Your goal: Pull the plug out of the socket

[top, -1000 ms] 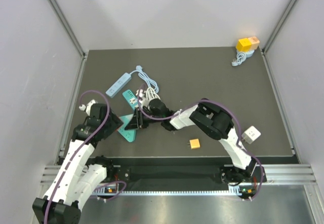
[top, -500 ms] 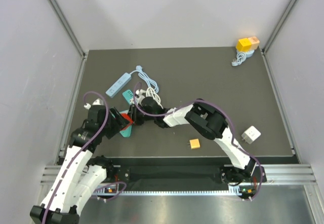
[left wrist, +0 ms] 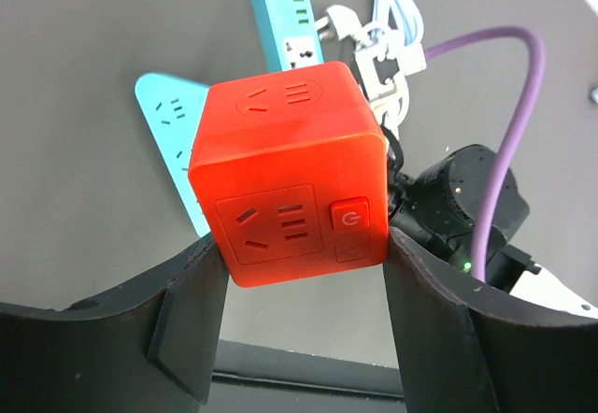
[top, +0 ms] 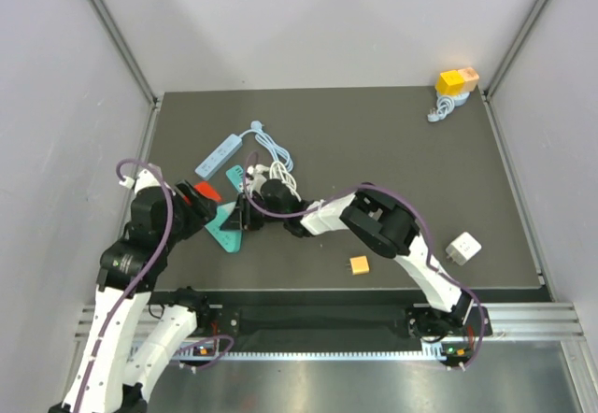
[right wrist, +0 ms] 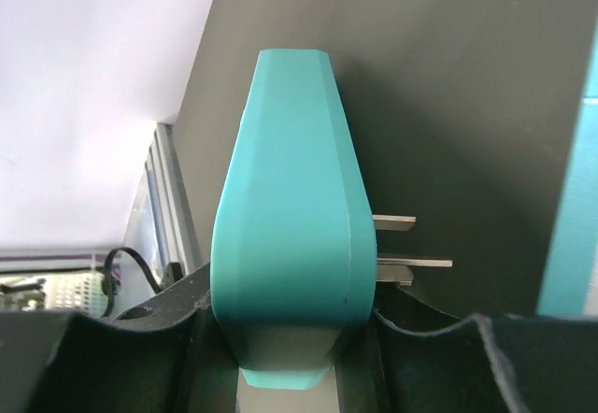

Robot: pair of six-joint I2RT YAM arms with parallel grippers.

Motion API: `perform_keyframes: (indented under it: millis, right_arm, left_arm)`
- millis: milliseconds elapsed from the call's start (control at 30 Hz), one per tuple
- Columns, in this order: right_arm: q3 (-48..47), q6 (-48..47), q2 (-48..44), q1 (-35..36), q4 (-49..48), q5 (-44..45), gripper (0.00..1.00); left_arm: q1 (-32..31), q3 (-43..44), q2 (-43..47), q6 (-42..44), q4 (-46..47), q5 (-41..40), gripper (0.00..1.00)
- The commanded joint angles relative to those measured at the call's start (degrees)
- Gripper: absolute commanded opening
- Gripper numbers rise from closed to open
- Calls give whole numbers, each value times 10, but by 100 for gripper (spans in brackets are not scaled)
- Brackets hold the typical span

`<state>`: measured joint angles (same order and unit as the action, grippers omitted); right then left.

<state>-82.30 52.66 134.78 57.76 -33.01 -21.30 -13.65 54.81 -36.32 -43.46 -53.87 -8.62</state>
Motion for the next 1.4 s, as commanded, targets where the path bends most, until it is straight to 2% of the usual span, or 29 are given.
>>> perform_keyframes:
  millis: [0,200,267,300,333,400,533,733,933,1033,1067,1100,1167,1200,1267,1367]
  right_arm:
    - [5,-114,8,6,63,37,30]
    - [48,-163,-49,7,53,45,71]
    - [60,-181,-76,7,55,56,78]
    - [75,-186,-85,8,45,58,85]
    - [84,-189,-101,7,40,58,87]
    - [114,-194,-118,7,26,65,98]
    - [181,-215,-194,8,-17,71,99]
    - [307,-255,-310,9,-30,145,100]
    - [444,-281,-440,6,-70,249,100]
    - [502,-270,-490,-1,-93,302,100]
    - [514,-256,-500,-10,-96,322,100]
    - [533,-247,-509,-14,-97,332,100]
    - [555,-224,-534,-28,-119,355,100]
    - [574,-216,-542,-30,-125,369,100]
    - [594,-196,-561,-32,-137,412,100]
    - [595,-178,-575,-32,-102,475,100]
  left_arm:
    - [-1,22,15,14,-5,-26,0]
    - [-1,15,22,15,-13,-16,0]
    - [-1,15,24,15,-12,-8,0]
    - [-1,15,25,15,-12,-3,0]
    - [-1,14,25,15,-11,4,0]
    - [-1,13,24,15,-5,26,0]
    - [0,5,17,10,3,74,0]
    - [-1,-23,-17,-2,17,183,0]
    - [-21,-113,-12,-74,96,261,0]
    - [-101,-149,-25,-123,139,229,0]
    - [-129,-154,-31,-145,150,187,0]
    - [-187,-155,-50,-155,168,166,0]
    - [-247,-149,-77,-184,190,103,0]
    - [-304,-138,-113,-190,207,92,0]
    - [-378,-118,-160,-200,211,27,0]
    - [-427,-70,-250,-196,196,-1,0]
